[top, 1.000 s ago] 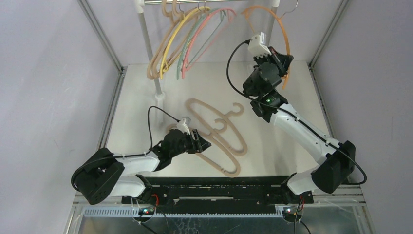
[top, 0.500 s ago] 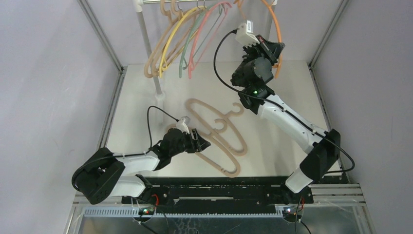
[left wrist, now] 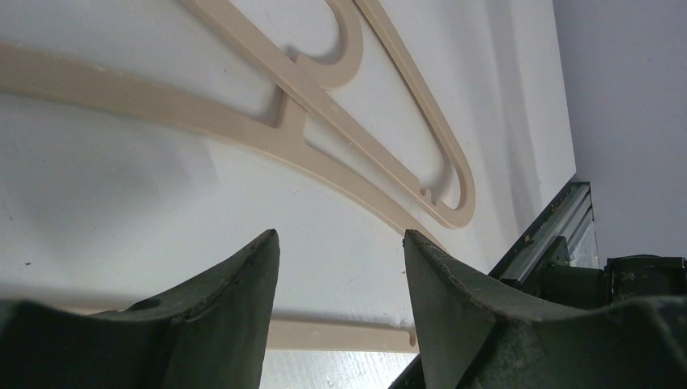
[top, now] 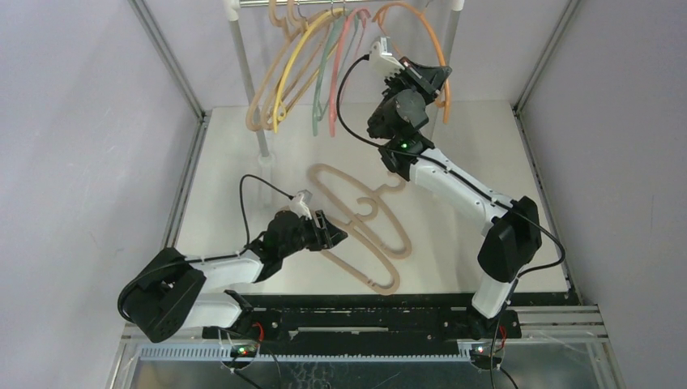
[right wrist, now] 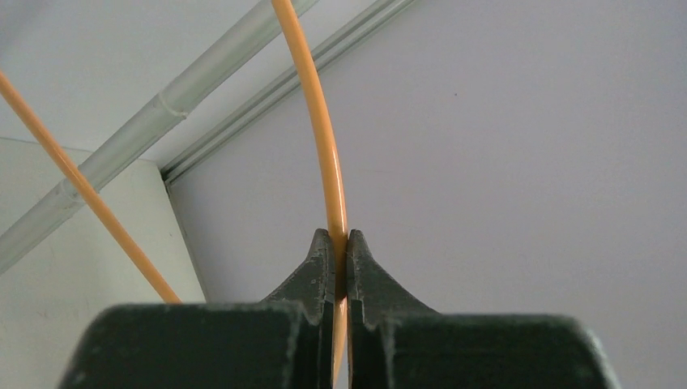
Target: Organize the hangers
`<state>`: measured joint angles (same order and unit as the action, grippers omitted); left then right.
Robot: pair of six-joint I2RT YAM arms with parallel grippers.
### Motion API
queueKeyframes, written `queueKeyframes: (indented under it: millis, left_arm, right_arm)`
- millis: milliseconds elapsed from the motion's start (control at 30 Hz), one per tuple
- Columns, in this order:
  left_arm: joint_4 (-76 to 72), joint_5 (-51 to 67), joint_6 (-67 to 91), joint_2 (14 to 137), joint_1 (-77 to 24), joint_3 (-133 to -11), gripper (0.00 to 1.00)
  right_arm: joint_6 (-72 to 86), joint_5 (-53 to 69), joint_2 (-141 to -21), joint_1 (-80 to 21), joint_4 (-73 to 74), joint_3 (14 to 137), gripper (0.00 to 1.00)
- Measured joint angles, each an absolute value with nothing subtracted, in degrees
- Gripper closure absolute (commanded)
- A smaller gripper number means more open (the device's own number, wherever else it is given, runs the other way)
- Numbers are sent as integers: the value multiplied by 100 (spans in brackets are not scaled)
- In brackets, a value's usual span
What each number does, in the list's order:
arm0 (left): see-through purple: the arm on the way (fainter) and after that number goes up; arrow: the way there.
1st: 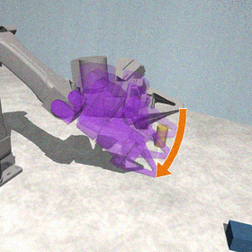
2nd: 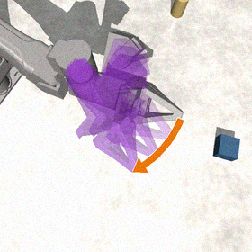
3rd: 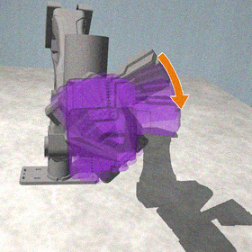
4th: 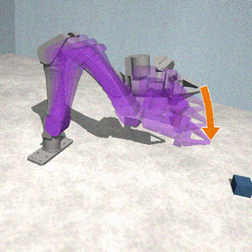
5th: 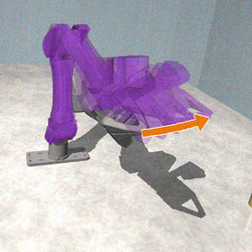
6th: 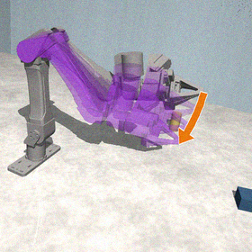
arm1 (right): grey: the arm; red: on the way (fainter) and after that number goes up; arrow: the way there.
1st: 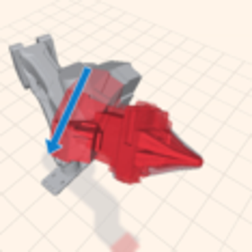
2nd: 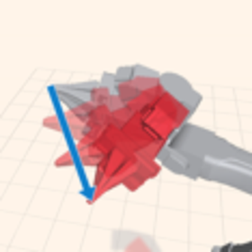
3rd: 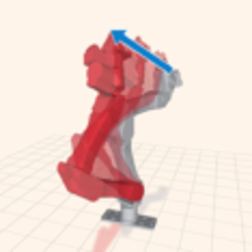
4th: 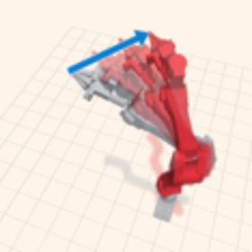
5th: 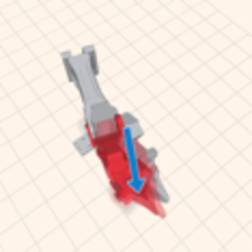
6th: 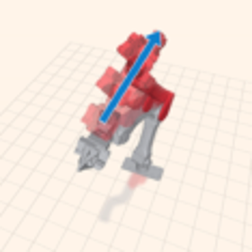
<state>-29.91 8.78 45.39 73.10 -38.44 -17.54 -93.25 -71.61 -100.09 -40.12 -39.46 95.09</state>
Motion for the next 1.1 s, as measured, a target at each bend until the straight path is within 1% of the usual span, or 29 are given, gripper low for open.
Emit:
queueKeyframes:
  millis: [67, 133, 167, 267, 300, 333, 400, 433, 500, 567, 633, 700, 767, 800, 900, 967, 1100]
  left_arm:
    - [-2998, 886, 4534, 7297, -3824, -1754, 37]
    - [-3009, 899, 4506, 7295, -3809, -1754, 37]
    - [-3015, 906, 4497, 7295, -3806, -1752, 37]
    - [-3026, 921, 4488, 7295, -3804, -1754, 37]
    - [-3024, 921, 4484, 7295, -3804, -1754, 37]
    - [-3024, 921, 4475, 7295, -3804, -1754, 37]
    - [-3015, 919, 4451, 7295, -3804, -1754, 37]
    - [-3000, 919, 4447, 7290, -3804, -1754, 36]
    - [-2891, 913, 4410, 7240, -3804, -1754, 31]
    - [-2768, 878, 4333, 7144, -3804, -1754, 28]
    - [-2585, 812, 4241, 7037, -3804, -1772, 26]
    - [-2294, 722, 4088, 6956, -3804, -1852, 22]
    - [-1999, 615, 3907, 6901, -3800, -1966, 19]
    - [-1857, 578, 3837, 6862, -3798, -2016, 17]
    - [-1441, 379, 3592, 6648, -3795, -2132, 11]
    - [-1190, 248, 3463, 6484, -3789, -2202, 2]
    - [-709, -45, 3282, 6230, -3715, -2379, 1]
  right_arm:
    - [-9238, -7181, -10007, -3968, -3881, 9487, 100]
    - [-9098, -7196, -9983, -3909, -3870, 9362, 95]
    - [-9028, -7196, -9963, -3903, -3868, 9262, 91]
    - [-8698, -7188, -9850, -3885, -3743, 8864, 73]
    - [-8565, -7181, -9815, -3885, -3673, 8779, 65]
    - [-8394, -7179, -9758, -3885, -3529, 8667, 52]
    - [-8040, -7177, -9644, -3900, -3249, 8484, 31]
    - [-7870, -7179, -9590, -3911, -3133, 8396, 23]
    - [-7607, -7168, -9454, -3944, -3020, 8173, 15]
    - [-7369, -7168, -9290, -3999, -2930, 7920, 11]
    - [-7028, -7155, -9109, -4088, -2722, 7765, 9]
    - [-6488, -7078, -8847, -4219, -2233, 7725, 7]
    - [-5791, -6923, -8493, -4381, -1577, 7732, 1]
    - [-5459, -6838, -8311, -4458, -1273, 7736, 0]
    - [-4320, -6495, -7577, -4753, -189, 7745, 0]
    - [-3647, -6250, -7102, -4956, 443, 7747, 0]
    - [-2561, -5841, -6366, -5400, 1474, 7741, 0]
